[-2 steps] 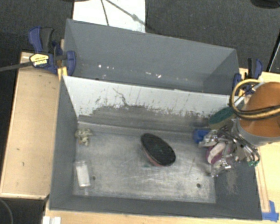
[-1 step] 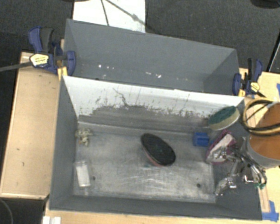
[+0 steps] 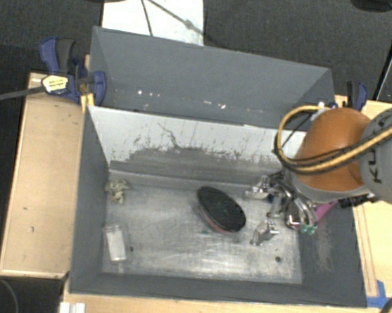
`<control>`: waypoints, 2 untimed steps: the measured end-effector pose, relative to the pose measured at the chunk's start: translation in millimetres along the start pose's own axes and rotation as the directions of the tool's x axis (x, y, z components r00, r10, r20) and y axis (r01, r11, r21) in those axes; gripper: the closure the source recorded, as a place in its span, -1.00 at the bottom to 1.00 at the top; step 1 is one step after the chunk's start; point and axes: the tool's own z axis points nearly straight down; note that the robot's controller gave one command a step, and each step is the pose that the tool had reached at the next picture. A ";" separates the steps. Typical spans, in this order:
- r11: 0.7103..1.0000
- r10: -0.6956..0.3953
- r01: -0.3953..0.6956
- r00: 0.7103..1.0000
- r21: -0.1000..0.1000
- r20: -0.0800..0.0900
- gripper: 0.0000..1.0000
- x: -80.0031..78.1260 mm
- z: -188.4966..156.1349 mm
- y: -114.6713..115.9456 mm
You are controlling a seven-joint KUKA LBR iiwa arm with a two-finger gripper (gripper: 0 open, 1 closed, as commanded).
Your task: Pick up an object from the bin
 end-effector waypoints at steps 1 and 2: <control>0.999 -0.047 0.047 0.999 0.005 0.003 -1.00 -34.2 38.1 121.3; 0.948 0.317 -0.317 0.948 -0.002 0.001 -1.00 -30.1 38.5 126.3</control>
Offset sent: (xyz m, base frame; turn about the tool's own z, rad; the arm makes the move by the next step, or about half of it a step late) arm 0.0248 0.1202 -0.0420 -0.0428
